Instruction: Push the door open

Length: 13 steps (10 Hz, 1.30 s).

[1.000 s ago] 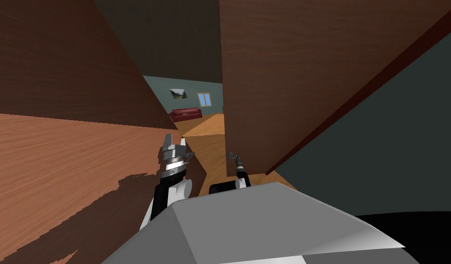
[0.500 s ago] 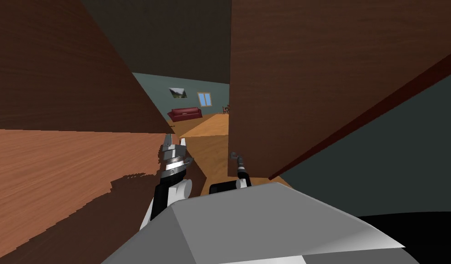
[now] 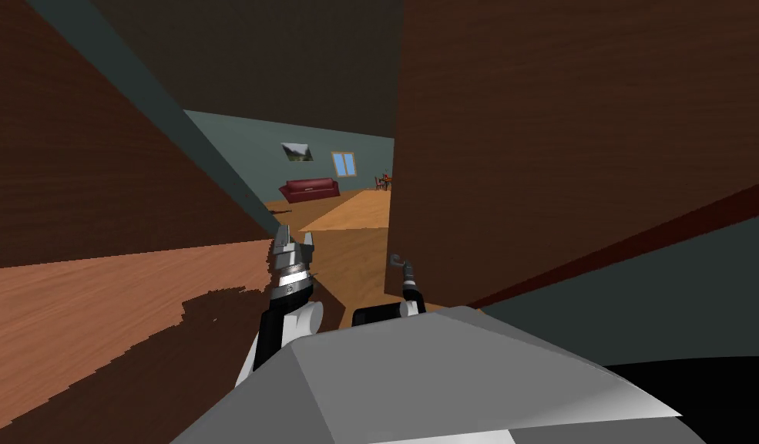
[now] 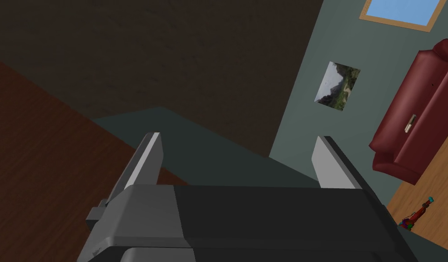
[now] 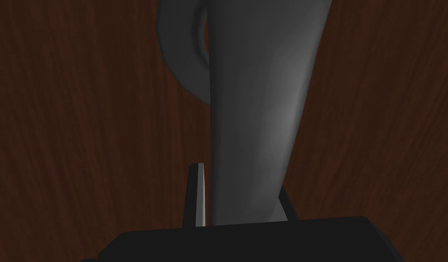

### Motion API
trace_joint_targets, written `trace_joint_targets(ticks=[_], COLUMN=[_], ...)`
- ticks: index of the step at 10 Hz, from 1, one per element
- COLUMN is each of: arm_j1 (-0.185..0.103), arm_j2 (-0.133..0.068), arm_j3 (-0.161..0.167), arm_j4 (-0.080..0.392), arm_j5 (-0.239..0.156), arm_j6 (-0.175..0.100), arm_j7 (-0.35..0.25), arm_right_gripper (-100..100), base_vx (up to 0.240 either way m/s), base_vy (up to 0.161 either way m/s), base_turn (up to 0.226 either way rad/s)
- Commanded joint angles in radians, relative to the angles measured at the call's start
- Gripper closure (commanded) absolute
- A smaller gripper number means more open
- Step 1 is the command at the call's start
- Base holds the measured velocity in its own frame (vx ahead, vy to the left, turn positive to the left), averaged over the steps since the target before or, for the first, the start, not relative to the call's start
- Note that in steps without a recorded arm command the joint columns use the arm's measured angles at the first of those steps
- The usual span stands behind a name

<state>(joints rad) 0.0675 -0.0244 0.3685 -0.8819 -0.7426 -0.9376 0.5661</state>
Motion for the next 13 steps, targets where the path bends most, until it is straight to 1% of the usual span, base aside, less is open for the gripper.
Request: trace_joint_targets(ticks=[1,3,4,5,6,7,10,11,12,13], arm_j1=[-0.008,0.001,0.003,0.003,0.01,0.012,0.024,0.024,0.03,0.032], arm_j2=[-0.016,-0.025,-0.027,-0.027,-0.029,-0.029,-0.024,-0.024,-0.017,-0.014], arm_j3=[-0.012,-0.01,-0.01,-0.01,-0.008,-0.008,-0.005,-0.005,-0.003,-0.003], arm_j4=[0.016,0.008,0.006,0.006,-0.001,-0.003,-0.014,-0.014,-0.021,-0.023], arm_j5=[-0.024,-0.06,-0.069,-0.069,-0.098,-0.108,-0.155,-0.155,-0.183,-0.192], arm_j6=[-0.028,-0.051,-0.057,-0.057,-0.076,-0.082,-0.113,-0.113,-0.131,-0.137], arm_j7=[0.012,0.033,0.039,0.039,0.056,0.061,0.089,0.089,0.106,0.111], arm_right_gripper=[100,100,100,100,100,100,100,100,100,100], base_vx=[0.111,0.151,0.167,0.104,0.138,0.146,0.163,0.126,0.142,0.162], base_vy=[-0.024,-0.004,0.004,-0.001,0.0,0.016,-0.008,0.012,0.001,0.009], base_turn=[-0.02,-0.016,-0.014,-0.017,-0.013,-0.024,-0.022,-0.01,-0.024,-0.033])
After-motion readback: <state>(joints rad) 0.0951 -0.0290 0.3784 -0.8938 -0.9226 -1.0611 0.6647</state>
